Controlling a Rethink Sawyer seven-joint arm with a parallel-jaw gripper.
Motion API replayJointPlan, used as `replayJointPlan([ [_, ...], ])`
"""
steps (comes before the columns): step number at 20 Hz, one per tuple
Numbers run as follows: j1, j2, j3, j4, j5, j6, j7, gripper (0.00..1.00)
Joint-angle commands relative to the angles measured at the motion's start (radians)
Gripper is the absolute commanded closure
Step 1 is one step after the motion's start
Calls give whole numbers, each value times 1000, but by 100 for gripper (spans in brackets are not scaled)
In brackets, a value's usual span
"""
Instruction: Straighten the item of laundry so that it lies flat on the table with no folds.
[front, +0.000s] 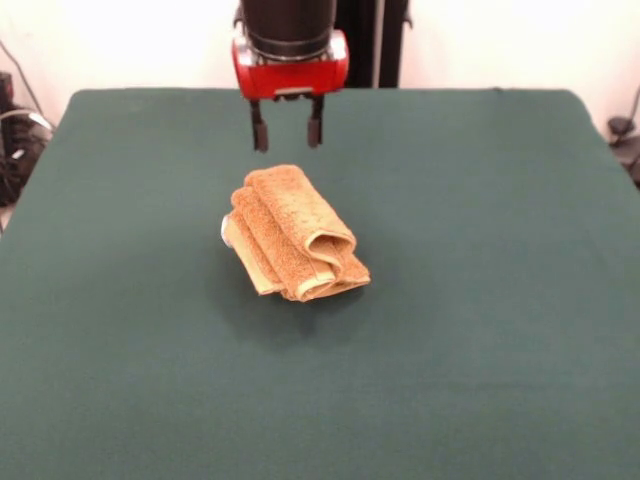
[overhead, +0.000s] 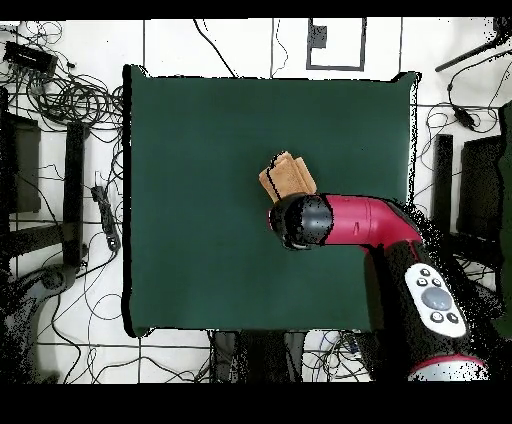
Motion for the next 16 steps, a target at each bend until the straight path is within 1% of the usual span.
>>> replayJointPlan([
  [1, 63, 52, 79, -96, -11, 148, -56, 0],
  [9, 77, 68, 77, -142, -3, 190, -52, 0],
  [11, 77, 68, 74, -139, -2, 189, -47, 0],
  [16, 90, 90, 75, -189, -1, 210, -42, 0],
])
